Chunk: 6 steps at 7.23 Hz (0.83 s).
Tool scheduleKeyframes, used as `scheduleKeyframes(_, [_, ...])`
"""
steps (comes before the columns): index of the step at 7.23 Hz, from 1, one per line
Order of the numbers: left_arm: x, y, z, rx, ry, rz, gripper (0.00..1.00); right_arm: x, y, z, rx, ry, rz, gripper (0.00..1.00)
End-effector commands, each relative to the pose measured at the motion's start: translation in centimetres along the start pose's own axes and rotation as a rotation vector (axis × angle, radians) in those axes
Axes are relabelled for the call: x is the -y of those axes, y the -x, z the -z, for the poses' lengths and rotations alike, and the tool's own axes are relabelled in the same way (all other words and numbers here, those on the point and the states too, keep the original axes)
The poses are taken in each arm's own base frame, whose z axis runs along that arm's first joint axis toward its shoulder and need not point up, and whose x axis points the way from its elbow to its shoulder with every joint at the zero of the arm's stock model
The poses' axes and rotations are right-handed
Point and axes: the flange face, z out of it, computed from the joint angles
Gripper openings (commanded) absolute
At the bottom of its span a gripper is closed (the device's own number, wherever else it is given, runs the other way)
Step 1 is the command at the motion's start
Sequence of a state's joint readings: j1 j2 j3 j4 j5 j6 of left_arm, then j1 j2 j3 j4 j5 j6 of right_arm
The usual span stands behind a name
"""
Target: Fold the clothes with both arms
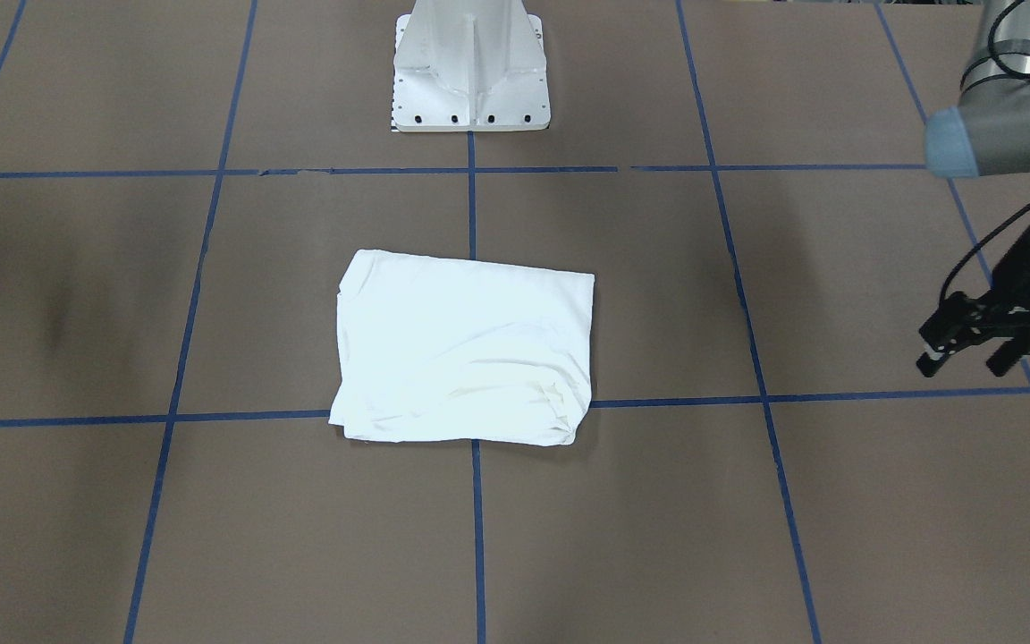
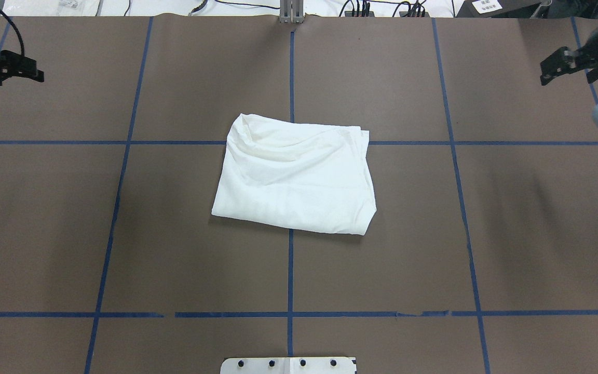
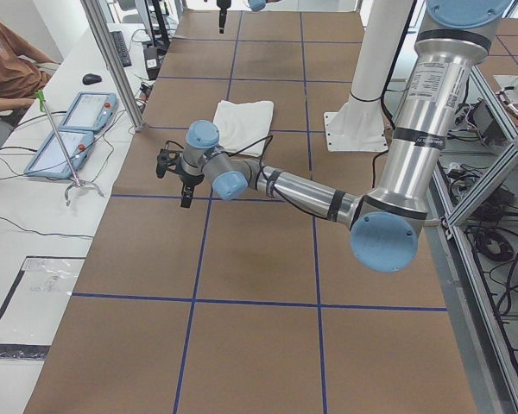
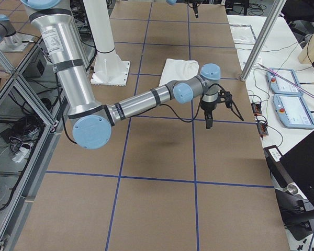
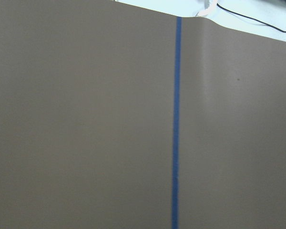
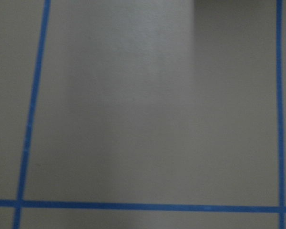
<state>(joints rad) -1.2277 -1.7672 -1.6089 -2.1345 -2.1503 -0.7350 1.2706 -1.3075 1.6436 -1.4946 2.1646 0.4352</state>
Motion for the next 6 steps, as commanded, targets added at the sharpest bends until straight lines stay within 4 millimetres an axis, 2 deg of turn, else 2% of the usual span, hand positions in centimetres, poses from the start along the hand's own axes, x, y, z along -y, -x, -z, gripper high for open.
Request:
scheduleKeyframes(1, [-1.5, 11.1, 3.8, 0.101, -0.013, -0.219, 1.00, -5.4, -10.0, -0.8, 0.017, 0.062, 0.153, 1.00])
scheduleKeyframes(2, [-2.9, 15.6, 5.7, 0.134, 0.003, -0.354, 1.00, -7.4, -12.5, -0.8, 0.083, 0.086, 0.204, 1.00])
scheduleKeyframes(3, [-4.5, 17.4, 5.7, 0.110, 0.067, -0.435, 1.00, -8.3, -15.3, 0.7, 0.112, 0.076, 0.188, 1.00])
scheduleKeyframes(4, [-7.3, 19.1, 5.6, 0.111, 0.089, -0.423, 1.00, -8.5, -16.0, 1.0, 0.153, 0.115, 0.122, 1.00])
scheduleKeyframes(5, [-7.0, 18.8, 5.6, 0.111, 0.060, -0.430, 1.00, -9.0, -16.3, 1.2, 0.150, 0.110, 0.129, 1.00])
scheduleKeyframes(6, [-8.5, 20.3, 5.2, 0.123, 0.075, -0.411, 1.00, -10.6, -17.1, 0.4, 0.154, 0.126, 0.113, 1.00])
